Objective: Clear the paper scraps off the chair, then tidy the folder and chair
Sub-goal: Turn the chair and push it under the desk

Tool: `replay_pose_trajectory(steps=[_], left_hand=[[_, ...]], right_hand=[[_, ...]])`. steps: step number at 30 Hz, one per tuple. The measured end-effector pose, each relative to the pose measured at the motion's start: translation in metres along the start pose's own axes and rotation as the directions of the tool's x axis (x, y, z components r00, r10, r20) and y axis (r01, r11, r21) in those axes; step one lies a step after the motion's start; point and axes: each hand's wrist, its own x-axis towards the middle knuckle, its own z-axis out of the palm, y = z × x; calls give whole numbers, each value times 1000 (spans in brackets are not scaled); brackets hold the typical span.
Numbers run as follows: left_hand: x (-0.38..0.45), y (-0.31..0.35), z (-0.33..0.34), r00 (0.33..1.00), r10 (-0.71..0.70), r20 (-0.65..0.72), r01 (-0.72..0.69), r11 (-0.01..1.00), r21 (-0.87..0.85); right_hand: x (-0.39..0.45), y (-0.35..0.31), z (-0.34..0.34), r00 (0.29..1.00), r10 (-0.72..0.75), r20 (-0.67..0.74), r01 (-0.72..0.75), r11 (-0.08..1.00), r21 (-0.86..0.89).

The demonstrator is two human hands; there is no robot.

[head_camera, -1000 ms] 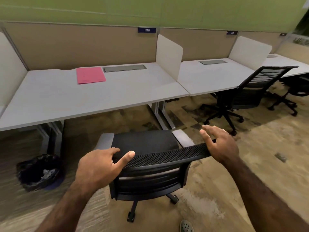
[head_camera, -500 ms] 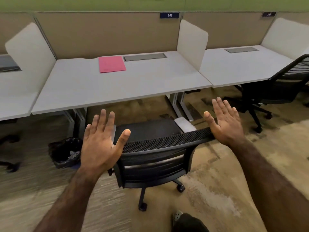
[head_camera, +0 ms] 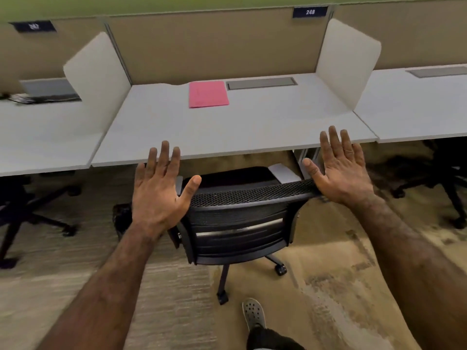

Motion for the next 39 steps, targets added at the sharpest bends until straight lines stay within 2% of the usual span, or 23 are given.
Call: replay_pose_trajectory(steps=[6,9,17,23,31,39], left_hand=[[70,-36,14,1000,24,9,-24,1000,6],[102,-59,22,1000,8,1,-8,1000,8],[185,-108,45,1000,-22,-16,23,999,47],[232,-129,63,1000,10,-22,-9,999,54],[260,-153,83,1000,10,21,-11,997,74],[266,-168,85,999,-36,8,35,996,85]], right_hand=[[77,-20,18,981,-60,187,56,998,27],[112,-36,26,974,-63,218,56,998,39],[196,-68,47,989,-59,134,49,996,78],[238,-77,65,986,-38,160,26,996,80],[270,-89,86,986,-31,164,21,998,65],[278,-103,88,998,-34,56,30,996,80]])
